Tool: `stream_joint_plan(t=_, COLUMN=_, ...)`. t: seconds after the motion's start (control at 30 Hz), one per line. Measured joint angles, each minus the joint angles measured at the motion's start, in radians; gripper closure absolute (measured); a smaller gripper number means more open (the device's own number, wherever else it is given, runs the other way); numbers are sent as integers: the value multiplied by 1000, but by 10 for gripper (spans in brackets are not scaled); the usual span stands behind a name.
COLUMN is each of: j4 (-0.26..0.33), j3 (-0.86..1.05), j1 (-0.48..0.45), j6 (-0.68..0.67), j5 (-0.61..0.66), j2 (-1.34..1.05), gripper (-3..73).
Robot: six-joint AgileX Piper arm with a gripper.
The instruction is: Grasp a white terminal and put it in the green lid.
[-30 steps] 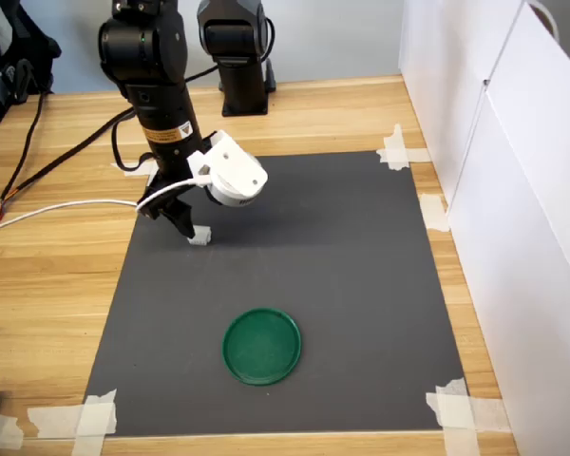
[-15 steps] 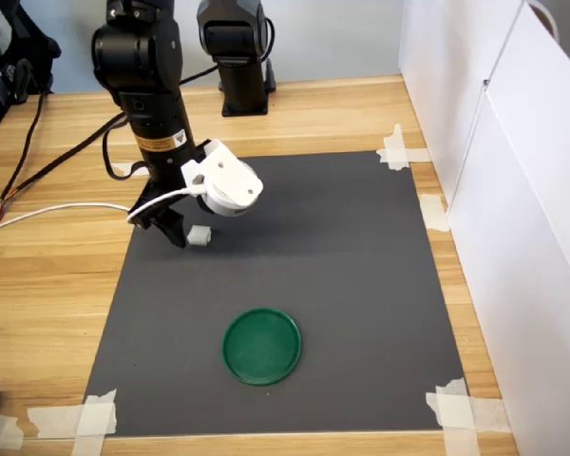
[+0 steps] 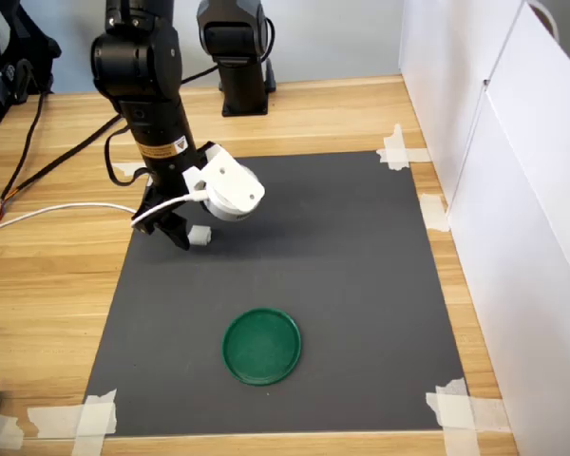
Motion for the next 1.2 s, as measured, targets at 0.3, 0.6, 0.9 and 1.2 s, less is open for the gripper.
stream_joint_plan(t=0.3, j4=1, j3=0, j1=0, j6=1, j5=-1, j2=15, gripper=38)
stream_joint_plan(t=0.6, j4=1, j3=0, j1=0, j6=15, j5=-2, j2=20, gripper=38)
stream_joint_plan(t=0.9, j4=2, j3=-1, j1=0, j6=44, j5=-2, j2=20, gripper=96)
stream_joint_plan(t=1.2, j4=2, j3=-1, j1=0, j6=86, j5=-6, j2=20, gripper=412)
